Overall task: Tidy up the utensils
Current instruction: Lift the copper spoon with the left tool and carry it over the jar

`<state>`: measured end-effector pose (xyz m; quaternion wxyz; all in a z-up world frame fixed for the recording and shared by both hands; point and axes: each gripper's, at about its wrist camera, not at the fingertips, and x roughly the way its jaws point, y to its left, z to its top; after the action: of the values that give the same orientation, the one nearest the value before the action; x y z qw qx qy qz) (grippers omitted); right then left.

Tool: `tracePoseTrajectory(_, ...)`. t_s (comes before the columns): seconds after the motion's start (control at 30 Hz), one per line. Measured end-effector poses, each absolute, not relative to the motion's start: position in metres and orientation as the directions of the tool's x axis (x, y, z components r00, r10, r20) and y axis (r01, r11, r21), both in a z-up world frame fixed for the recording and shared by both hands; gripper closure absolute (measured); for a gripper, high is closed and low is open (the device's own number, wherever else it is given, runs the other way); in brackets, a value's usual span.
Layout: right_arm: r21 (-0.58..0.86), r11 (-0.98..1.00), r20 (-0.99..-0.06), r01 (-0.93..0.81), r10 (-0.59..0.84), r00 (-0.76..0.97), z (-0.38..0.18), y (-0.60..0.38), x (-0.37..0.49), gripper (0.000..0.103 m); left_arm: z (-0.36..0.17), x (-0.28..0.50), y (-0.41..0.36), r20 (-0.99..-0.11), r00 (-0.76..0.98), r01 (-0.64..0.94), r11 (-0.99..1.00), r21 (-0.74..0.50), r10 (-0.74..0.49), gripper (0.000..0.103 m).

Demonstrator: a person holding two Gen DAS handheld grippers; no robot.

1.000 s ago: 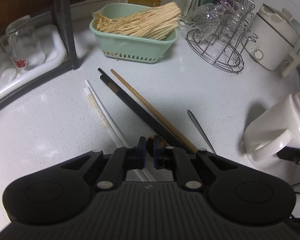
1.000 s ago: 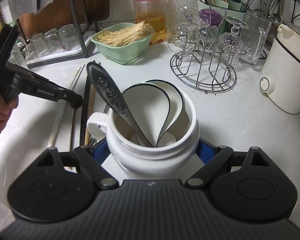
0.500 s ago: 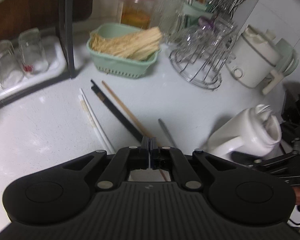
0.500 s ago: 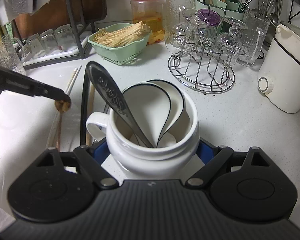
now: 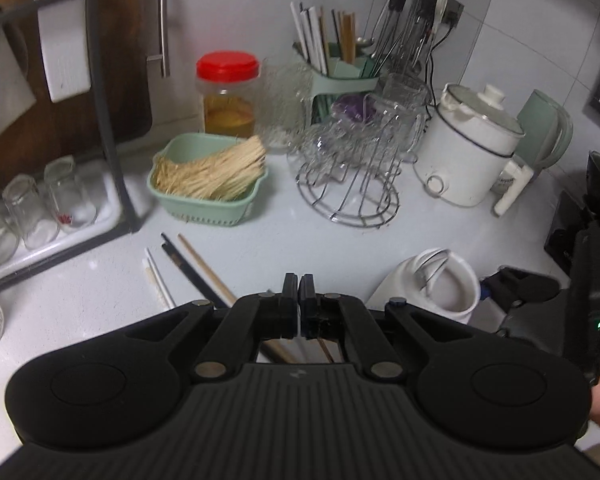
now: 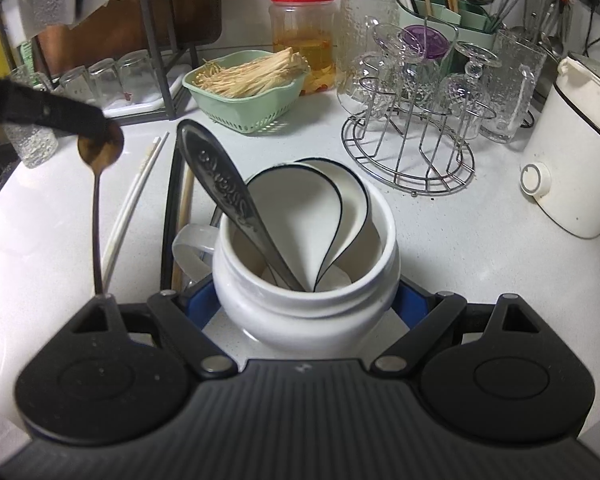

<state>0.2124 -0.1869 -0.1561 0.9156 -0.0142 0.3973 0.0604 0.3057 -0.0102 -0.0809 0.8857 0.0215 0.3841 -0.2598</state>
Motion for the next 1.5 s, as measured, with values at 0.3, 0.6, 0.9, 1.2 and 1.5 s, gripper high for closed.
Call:
tracePoseTrajectory(0.3, 0.019, 0.980, -0.713, -0.199, 0.152, 0.684, -0.158, -0.194, 0.211, 0.012, -0.028, 0.298, -0.030, -0.631, 0.659, 0.424, 0.895, -0.137, -0.409, 0.102)
tracePoseTrajectory(0.6, 0.023, 0.969, -0.702, -0.244, 0.190, 0.686, -0.159, -0.199, 0.212, 0.012, 0.007, 0.306, -0.063, -0.613, 0.686, 0.474, 0.880, -0.031, -0.391, 0.102)
tracePoseTrajectory(0.9, 0.023, 0.961, -0.699, -0.276, 0.213, 0.683, -0.159, -0.200, 0.217, 0.012, 0.037, 0.301, -0.080, -0.557, 0.713, 0.514, 0.858, 0.003, -0.425, 0.102)
tracePoseTrajectory(1.2, 0.025, 0.955, -0.696, -0.295, 0.228, 0.681, -0.160, -0.201, 0.219, 0.012, 0.058, 0.297, -0.095, -0.522, 0.711, 0.554, 0.833, 0.002, -0.471, 0.102)
tracePoseTrajectory(1.5, 0.031, 0.954, -0.691, -0.299, 0.236, 0.683, -0.161, -0.202, 0.219, 0.012, 0.052, 0.297, -0.117, -0.546, 0.677, 0.594, 0.805, 0.009, -0.493, 0.102)
